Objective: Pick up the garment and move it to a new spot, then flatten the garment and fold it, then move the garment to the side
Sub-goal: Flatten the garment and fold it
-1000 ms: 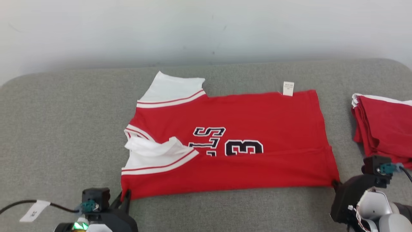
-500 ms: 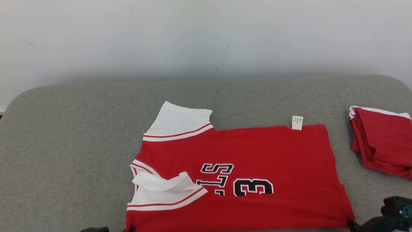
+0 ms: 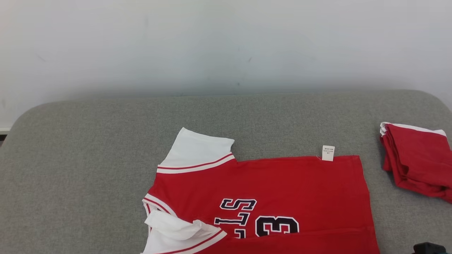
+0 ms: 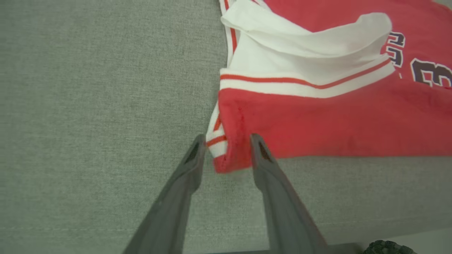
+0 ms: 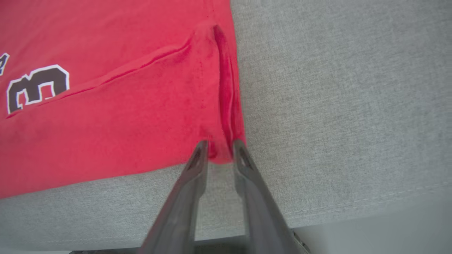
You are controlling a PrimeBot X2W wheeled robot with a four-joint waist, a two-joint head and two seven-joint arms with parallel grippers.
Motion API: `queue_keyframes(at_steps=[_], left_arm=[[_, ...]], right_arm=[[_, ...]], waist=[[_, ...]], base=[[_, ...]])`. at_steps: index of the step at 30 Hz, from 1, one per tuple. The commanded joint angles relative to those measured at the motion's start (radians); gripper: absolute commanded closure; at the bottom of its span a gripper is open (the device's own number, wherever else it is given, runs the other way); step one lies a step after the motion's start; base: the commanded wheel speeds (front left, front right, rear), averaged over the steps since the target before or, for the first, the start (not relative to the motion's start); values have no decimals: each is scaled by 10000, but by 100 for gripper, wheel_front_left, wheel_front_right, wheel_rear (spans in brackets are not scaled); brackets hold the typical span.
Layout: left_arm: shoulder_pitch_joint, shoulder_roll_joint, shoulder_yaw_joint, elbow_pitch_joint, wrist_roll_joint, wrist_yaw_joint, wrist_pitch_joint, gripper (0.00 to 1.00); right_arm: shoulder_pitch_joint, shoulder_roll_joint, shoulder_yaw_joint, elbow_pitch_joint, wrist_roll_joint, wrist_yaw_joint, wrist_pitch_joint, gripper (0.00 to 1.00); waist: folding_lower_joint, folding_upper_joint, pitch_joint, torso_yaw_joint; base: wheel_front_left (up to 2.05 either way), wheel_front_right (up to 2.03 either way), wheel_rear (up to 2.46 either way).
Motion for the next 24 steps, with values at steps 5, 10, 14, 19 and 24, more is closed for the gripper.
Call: queue_keyframes(at_steps=[5,10,14,19,24], left_arm=[[143,-185,192,238,142,7,-820,0],[-250,-297,489,406,5,-152,-1468,0],[-1165,-152,432,684,151,-503,-1286,0],[-3096,-32,94,1189,361,-908,-122,0],[-5373,-32,-132,1782,608,-1315,984,0]], right_arm=[[169,-17,195,283,142,-27,-609,0],[38,-12,225,234,259,-27,-1064,0],[-395,-13,308,-41,54,-27,-837,0],[-1870,-15,297,-386,-630,-27,57,0],[-4026,-6,674,-84,-1304,-27,939,0]], waist=[[1,0,-261,9],[1,0,-384,13],[1,0,-377,-13],[1,0,52,-279],[1,0,1049,-619]], base=[[0,0,0],[0,0,0],[0,0,0],[0,0,0],[0,0,0]])
